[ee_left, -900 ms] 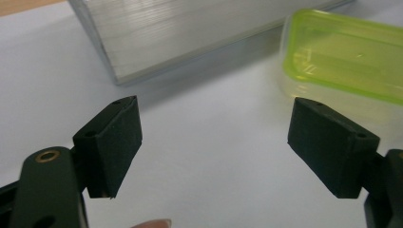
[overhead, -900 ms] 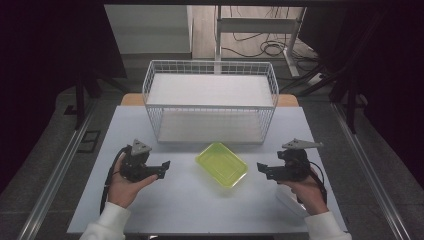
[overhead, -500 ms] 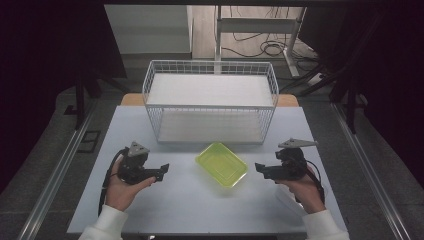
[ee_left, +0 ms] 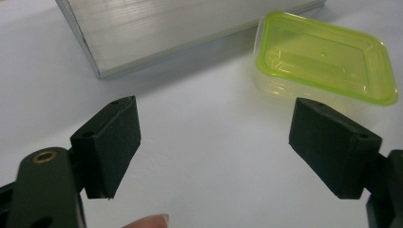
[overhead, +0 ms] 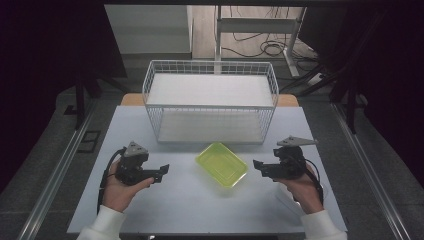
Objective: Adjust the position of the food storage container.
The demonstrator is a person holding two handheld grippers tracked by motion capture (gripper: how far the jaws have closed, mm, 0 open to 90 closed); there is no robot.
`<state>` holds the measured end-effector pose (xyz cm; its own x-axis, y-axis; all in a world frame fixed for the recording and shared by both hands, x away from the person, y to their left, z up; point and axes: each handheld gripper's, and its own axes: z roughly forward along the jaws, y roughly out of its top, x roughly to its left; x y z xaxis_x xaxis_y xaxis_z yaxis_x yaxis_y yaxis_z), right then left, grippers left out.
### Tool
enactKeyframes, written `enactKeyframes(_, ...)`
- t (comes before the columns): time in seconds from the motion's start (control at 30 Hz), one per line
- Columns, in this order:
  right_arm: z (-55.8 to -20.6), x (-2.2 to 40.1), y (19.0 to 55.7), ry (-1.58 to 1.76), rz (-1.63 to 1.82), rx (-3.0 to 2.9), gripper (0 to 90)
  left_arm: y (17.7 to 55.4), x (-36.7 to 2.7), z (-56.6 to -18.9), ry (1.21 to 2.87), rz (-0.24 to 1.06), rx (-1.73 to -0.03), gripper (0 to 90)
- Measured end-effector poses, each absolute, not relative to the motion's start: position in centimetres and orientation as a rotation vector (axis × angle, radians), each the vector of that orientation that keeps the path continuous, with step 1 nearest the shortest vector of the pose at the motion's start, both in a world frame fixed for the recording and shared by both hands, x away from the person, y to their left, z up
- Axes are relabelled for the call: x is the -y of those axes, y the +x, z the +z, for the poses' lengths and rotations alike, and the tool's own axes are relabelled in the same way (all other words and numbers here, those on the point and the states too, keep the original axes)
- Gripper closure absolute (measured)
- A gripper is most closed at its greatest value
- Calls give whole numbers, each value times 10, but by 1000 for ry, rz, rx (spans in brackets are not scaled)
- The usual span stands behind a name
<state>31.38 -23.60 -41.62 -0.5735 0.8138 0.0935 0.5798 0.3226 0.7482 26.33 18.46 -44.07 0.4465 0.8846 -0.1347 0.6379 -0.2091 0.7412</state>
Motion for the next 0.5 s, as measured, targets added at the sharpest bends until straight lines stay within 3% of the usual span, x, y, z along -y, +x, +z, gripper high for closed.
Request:
enactKeyframes(0.23, -409, 213, 317, 1246, 1062, -2315, 214, 265, -183, -440, 1934, 407, -1259, 177)
enactKeyframes(0.5, -404, 187, 337, 1305, 1017, -2385, 237, 266, -172, -441, 1946, 392, -1235, 174)
